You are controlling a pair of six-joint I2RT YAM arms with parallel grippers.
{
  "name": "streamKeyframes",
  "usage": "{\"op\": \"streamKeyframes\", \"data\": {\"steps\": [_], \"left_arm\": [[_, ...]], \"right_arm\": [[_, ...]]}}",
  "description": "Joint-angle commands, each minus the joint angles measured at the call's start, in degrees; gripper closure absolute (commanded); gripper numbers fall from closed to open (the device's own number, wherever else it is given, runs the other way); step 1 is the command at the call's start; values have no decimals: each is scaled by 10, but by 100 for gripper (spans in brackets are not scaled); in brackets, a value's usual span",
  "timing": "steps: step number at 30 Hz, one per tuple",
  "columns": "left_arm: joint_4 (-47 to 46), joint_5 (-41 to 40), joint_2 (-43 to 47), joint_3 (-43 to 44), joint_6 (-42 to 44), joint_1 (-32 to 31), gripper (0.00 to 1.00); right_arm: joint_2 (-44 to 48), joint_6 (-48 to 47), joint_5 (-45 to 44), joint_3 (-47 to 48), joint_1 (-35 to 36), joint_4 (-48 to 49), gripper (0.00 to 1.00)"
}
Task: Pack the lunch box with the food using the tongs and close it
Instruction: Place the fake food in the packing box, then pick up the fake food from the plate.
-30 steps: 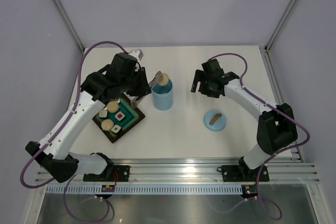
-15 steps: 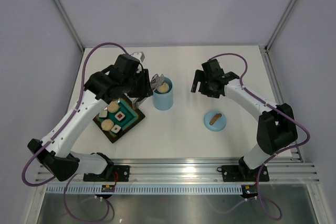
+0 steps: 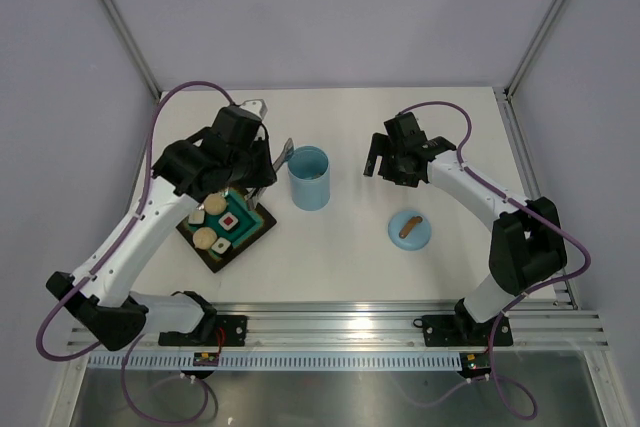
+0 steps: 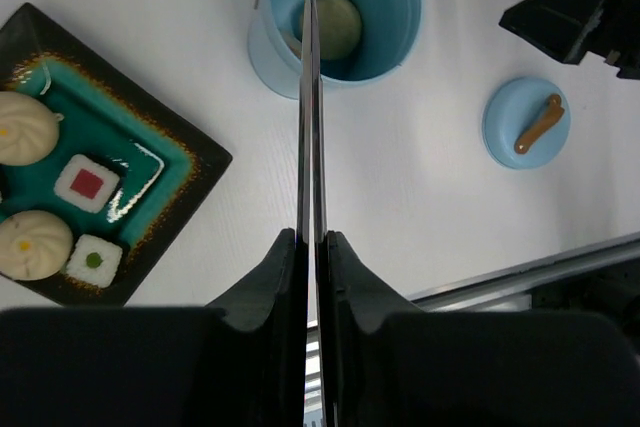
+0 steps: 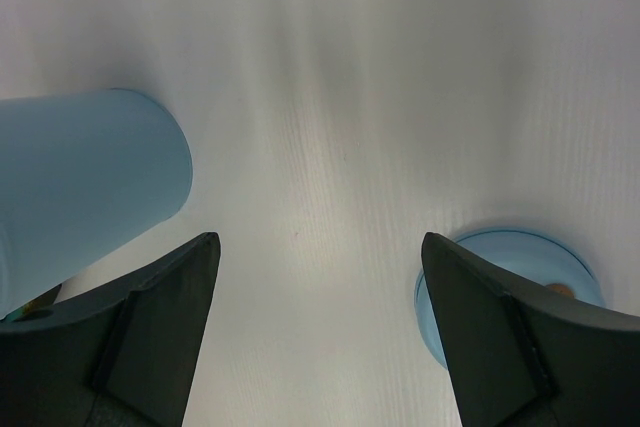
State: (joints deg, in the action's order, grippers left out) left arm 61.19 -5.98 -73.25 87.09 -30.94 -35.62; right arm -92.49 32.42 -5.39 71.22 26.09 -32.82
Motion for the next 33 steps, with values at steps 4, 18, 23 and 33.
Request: {"op": "streamKeyframes", "data": {"steps": [4, 18, 23, 33], "left_arm": [[60, -113, 55, 18, -1, 19, 92], [106, -112, 118, -141, -54, 120, 76], [97, -96, 125, -186, -78, 119, 65], [75, -83, 129, -234, -107, 120, 55]], "right_arm": [[30, -1, -15, 8, 5, 5, 10], [36, -1, -6, -6, 4, 15, 10], [36, -2, -1, -10, 4, 20, 10], [35, -1, 3, -13, 4, 25, 10]]}}
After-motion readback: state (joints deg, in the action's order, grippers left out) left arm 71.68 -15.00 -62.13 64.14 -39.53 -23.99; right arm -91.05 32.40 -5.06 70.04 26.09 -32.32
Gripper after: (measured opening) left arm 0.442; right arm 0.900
